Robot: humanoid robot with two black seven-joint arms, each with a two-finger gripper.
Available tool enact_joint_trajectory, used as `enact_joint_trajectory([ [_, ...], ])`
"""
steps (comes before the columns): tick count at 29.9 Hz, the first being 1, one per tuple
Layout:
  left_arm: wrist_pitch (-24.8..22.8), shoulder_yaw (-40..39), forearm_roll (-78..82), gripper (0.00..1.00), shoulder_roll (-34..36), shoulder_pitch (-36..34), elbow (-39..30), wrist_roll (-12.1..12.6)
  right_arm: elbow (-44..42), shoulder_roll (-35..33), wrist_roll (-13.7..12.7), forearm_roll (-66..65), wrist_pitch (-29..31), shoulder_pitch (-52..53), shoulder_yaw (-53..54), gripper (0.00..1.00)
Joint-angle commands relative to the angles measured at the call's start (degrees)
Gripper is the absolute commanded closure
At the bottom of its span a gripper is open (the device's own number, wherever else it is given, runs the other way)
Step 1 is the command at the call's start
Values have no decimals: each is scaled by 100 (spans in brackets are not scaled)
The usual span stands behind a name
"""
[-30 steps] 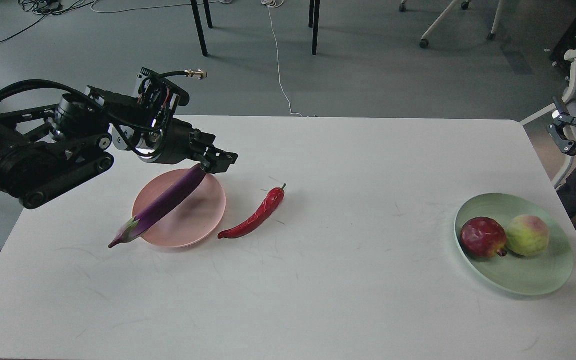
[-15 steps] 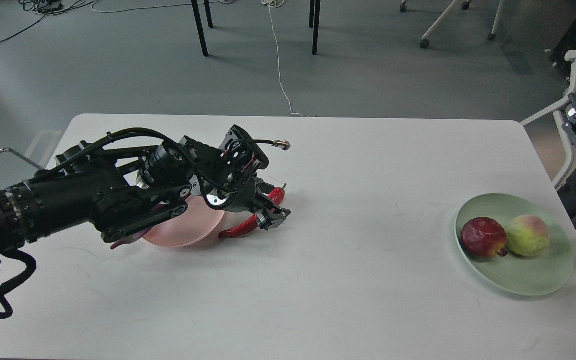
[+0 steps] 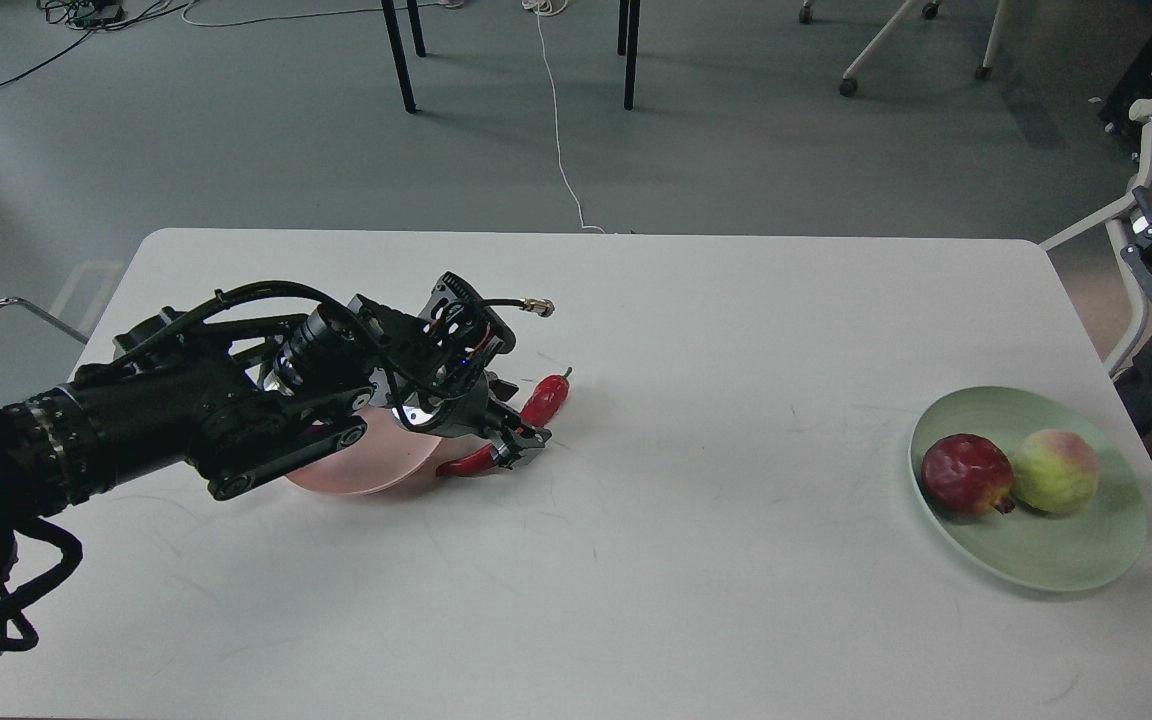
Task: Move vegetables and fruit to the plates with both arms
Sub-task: 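Move the left gripper to the red chili pepper and grasp it, then lift the chili with the left gripper and place it on the pink plate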
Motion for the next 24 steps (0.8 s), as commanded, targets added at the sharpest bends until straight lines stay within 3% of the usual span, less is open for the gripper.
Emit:
enact_joint_trajectory([
  [1, 14, 29, -3, 55, -9, 57, 29, 2, -14, -8, 8, 7, 0, -5, 0, 2],
  [11, -12, 73, -38, 80, -53, 31, -5, -6, -14, 10, 8, -2, 0, 3, 8, 2],
  [16, -38, -269, -397, 81, 227, -170, -391, -33, -6, 19, 0, -2, 0, 12, 17, 2],
  [20, -149, -490, -1188, 81, 947, -583, -1112, 2, -14, 10, -1, -2, 0, 12, 105, 2],
  [24, -149, -490, -1348, 80, 1773, -672, -1359, -33, -84, 1, -1, -2, 0, 12, 114, 2],
])
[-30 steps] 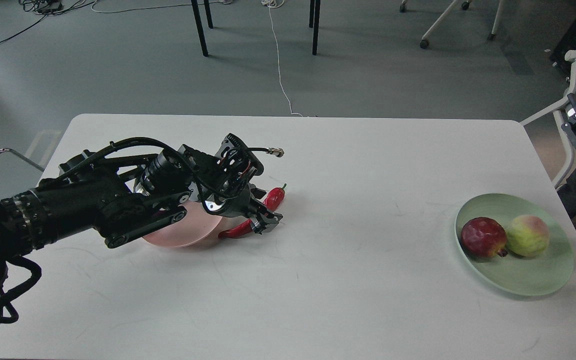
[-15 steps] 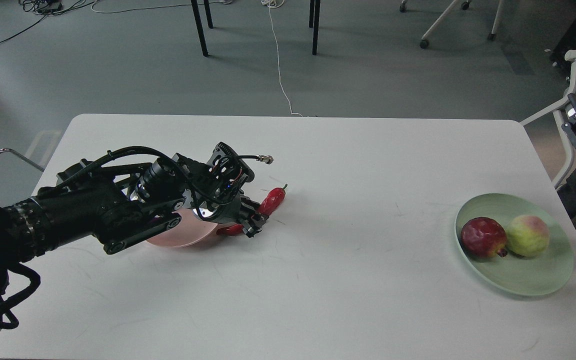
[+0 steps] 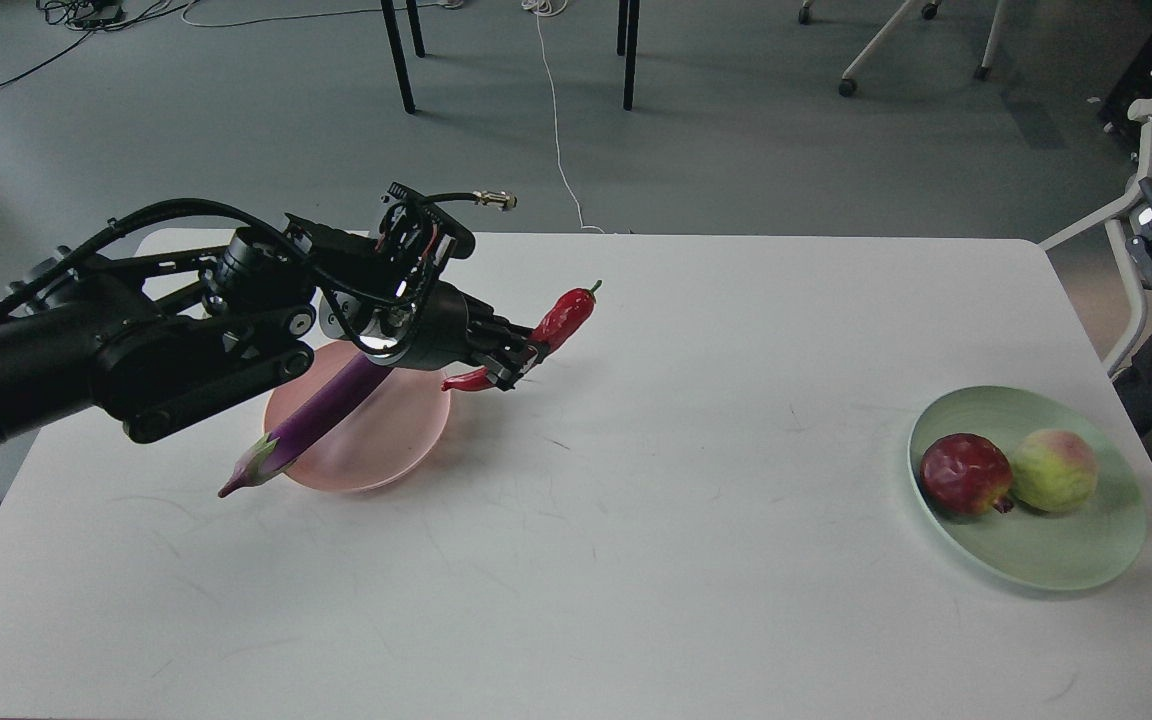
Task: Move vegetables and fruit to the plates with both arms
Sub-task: 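Lift the chili with the left gripper and place it on the pink plate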
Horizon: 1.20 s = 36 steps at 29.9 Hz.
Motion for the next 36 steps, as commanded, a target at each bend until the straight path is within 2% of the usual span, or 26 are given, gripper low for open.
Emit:
enact_joint_trajectory([
  [1, -4, 32, -114, 80, 723, -49, -201, -43, -67, -6, -1, 1, 0, -1, 7, 2],
  [5, -4, 129, -114, 79, 1041, 65, -210, -52, -93, 12, -1, 1, 0, -9, 7, 2],
  [12, -4, 288, -79, 78, 1138, 539, -210, -26, -76, 3, -1, 1, 0, -1, 24, 2],
  [19, -4, 296, 167, 71, 1173, 724, -149, 10, -84, 3, -1, 1, 0, -1, 51, 2],
  [21, -4, 288, 158, 59, 1173, 812, -149, 18, -84, 12, -1, 1, 0, -1, 51, 2],
  [22, -4, 288, 158, 44, 1173, 847, -140, 18, -84, 12, -1, 1, 0, -1, 51, 2],
  [24, -4, 288, 141, 24, 1182, 856, -140, 10, -84, 12, -1, 1, 0, -1, 51, 2],
  [30, -4, 60, -43, 17, 1278, 777, -131, -78, -102, 3, -1, 1, 0, 34, 59, 2],
  [36, -4, -1644, -2210, 5, 1147, 724, 483, -34, -146, 3, -1, -8, 0, 184, 86, 2],
])
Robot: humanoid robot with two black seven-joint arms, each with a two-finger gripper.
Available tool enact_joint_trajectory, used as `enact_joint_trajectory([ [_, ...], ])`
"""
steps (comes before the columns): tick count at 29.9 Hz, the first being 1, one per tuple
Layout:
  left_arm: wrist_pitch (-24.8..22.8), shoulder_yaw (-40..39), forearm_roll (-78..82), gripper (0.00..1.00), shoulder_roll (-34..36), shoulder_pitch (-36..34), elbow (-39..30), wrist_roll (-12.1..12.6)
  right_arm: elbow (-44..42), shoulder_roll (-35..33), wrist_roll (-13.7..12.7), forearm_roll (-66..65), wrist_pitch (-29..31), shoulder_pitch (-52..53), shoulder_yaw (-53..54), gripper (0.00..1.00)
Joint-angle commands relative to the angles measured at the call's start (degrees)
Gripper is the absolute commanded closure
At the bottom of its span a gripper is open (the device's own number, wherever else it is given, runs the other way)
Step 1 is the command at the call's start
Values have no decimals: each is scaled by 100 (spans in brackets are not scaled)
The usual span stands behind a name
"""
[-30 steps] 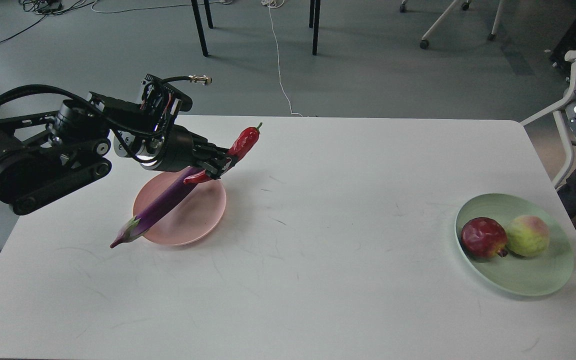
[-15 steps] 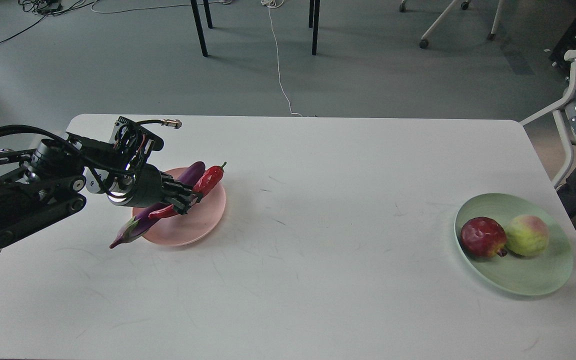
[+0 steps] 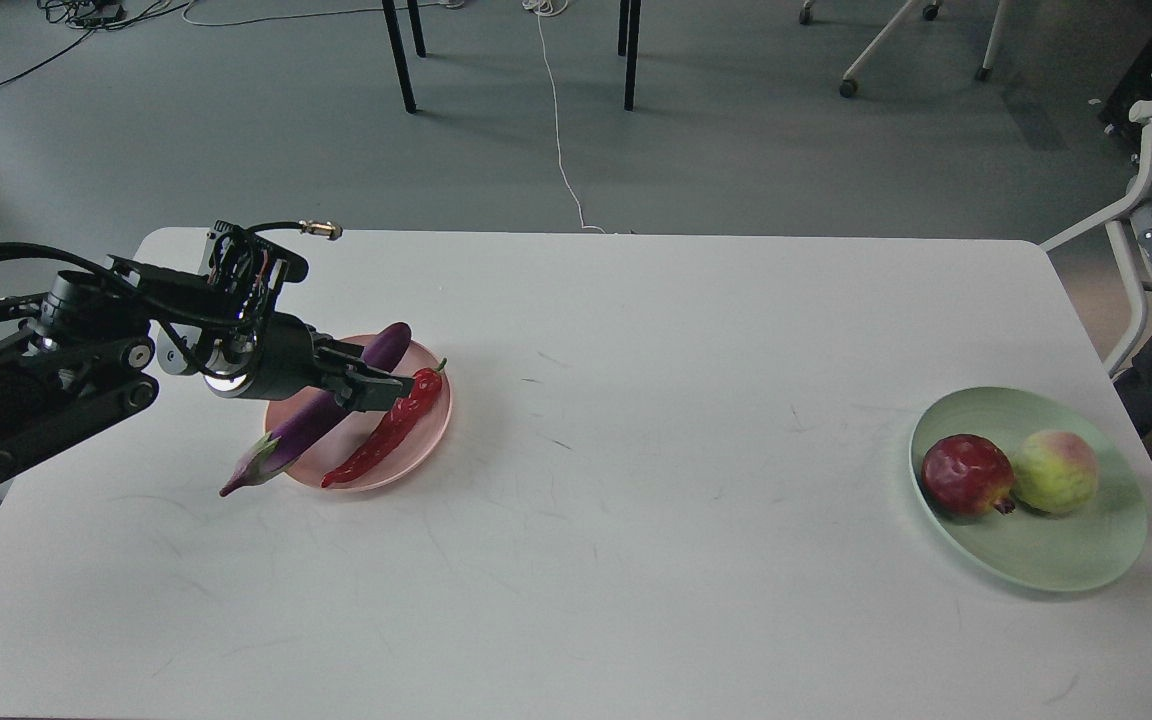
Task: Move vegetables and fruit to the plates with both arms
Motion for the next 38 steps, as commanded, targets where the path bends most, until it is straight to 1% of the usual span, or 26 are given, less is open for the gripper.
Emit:
enact_joint_trajectory([
  [1, -1, -988, -1725, 3, -148, 7, 478, 24, -67, 1, 0, -8, 0, 142, 27, 2],
  [4, -1, -1297, -3307, 2, -377, 7, 1084, 59, -102, 1, -26, 0, 0, 186, 27, 2],
  [7, -1, -1307, -4697, 2, -675, -29, 1647, 59, -198, -8, -96, -8, 0, 370, 27, 2],
  [9, -1, -1315, -5480, 2, -904, -29, 1999, 50, -409, 18, -123, -8, 0, 528, 27, 1],
  [12, -1, -1333, -6692, 2, -1229, -37, 2412, -29, -629, 229, -140, 0, 0, 748, 36, 1],
  [14, -1, -1386, -7510, 2, -1431, -11, 2658, -20, -717, 317, -158, 18, 0, 819, 71, 1],
  [16, -1, -1403, -8117, 2, -1659, -2, 2930, -20, -752, 335, -175, 27, 0, 854, 141, 2],
  [18, -1, -1412, -8558, 2, -1923, -2, 3273, -29, -770, 422, -272, 175, 0, 863, 185, 3],
  [19, -1, -1456, -8786, 2, -2072, 6, 3492, -29, -779, 536, -368, 315, 0, 863, 211, 3],
  [22, -1, -1833, -9410, 2, -2512, 42, 4125, -20, -971, 905, -571, 606, 0, 916, 299, 3],
  [24, -1, -2149, -9727, 2, -2749, 155, 4425, -20, -1226, 1230, -580, 633, 0, 960, 439, 3],
  [29, -1, -2668, -10053, 2, -2856, 647, 4488, -20, -1701, 1802, -571, 633, 0, 951, 704, 2],
  [34, -1, -2827, -10212, 2, -2935, 912, 4488, -38, -1728, 1996, -606, 624, 0, 881, 660, 1],
  [38, -1, -2819, -10203, 2, -3128, 921, 4488, -152, -1719, 2084, -606, 589, 0, 846, 625, 1],
])
